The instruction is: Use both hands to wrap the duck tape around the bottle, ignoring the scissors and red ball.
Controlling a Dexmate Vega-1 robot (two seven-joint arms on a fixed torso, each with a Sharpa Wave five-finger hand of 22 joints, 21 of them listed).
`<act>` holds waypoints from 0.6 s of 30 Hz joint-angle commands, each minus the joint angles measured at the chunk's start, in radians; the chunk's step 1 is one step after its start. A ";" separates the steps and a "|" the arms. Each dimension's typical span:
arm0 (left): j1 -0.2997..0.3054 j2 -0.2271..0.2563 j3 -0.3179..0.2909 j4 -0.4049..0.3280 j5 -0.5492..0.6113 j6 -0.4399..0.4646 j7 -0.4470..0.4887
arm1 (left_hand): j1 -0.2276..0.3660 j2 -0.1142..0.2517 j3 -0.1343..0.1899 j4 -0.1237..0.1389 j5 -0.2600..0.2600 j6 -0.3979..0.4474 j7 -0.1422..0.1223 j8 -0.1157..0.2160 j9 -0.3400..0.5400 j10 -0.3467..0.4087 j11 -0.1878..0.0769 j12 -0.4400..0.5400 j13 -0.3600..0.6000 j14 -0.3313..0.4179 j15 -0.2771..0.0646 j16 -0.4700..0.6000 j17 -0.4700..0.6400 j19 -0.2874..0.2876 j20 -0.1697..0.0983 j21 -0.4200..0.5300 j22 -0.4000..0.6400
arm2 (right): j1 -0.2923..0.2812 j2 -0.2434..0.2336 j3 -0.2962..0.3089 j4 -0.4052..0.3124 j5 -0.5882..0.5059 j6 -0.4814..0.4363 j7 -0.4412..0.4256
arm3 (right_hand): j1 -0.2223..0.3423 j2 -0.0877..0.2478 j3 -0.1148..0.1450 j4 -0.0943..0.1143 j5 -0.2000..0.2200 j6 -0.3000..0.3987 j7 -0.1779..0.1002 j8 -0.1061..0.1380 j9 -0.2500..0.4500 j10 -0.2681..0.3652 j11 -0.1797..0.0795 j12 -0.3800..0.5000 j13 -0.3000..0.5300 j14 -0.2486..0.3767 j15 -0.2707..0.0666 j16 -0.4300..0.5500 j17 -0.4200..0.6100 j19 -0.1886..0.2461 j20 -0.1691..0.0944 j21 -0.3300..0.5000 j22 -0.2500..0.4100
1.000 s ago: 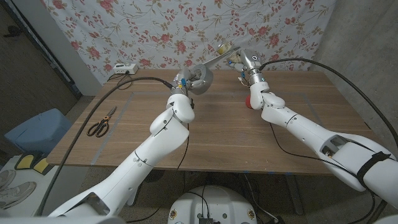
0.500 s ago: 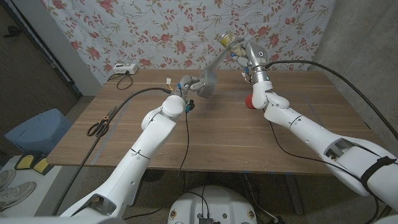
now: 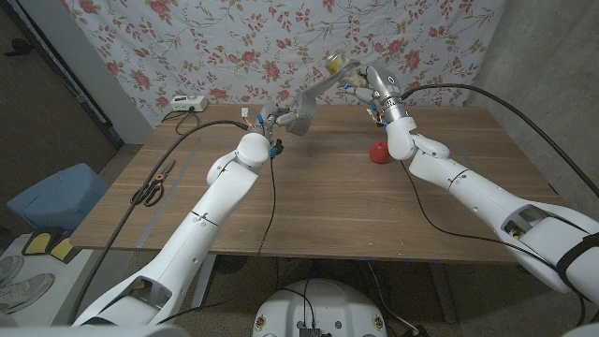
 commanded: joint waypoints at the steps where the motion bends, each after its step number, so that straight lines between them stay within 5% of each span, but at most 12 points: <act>1: -0.047 0.015 0.015 0.034 0.093 -0.002 0.058 | 0.142 0.179 0.010 0.007 0.008 0.008 0.000 0.005 0.003 0.133 -0.134 0.006 0.041 0.005 -0.103 0.002 0.005 0.005 -0.005 0.004 0.001 | -0.006 -0.067 0.012 -0.058 0.093 0.114 0.188 | 0.087 0.097 0.195 0.179 0.008 0.172 -0.183 -0.003 0.001 0.235 -0.188 -0.003 0.004 0.101 -0.224 -0.007 0.001 -0.003 -0.088 -0.005 0.001; 18: -0.115 0.048 0.036 0.107 0.093 -0.079 -0.020 | 0.138 0.178 0.008 0.007 0.011 0.002 -0.013 0.003 0.006 0.125 -0.138 -0.002 0.050 -0.006 -0.104 -0.011 0.007 -0.001 -0.008 0.002 0.001 | 0.023 -0.052 0.037 0.005 0.423 0.425 0.553 | 0.080 0.093 0.184 0.184 0.021 0.158 -0.200 -0.002 -0.001 0.216 -0.184 -0.016 0.005 0.078 -0.226 -0.029 -0.001 -0.012 -0.108 -0.023 -0.004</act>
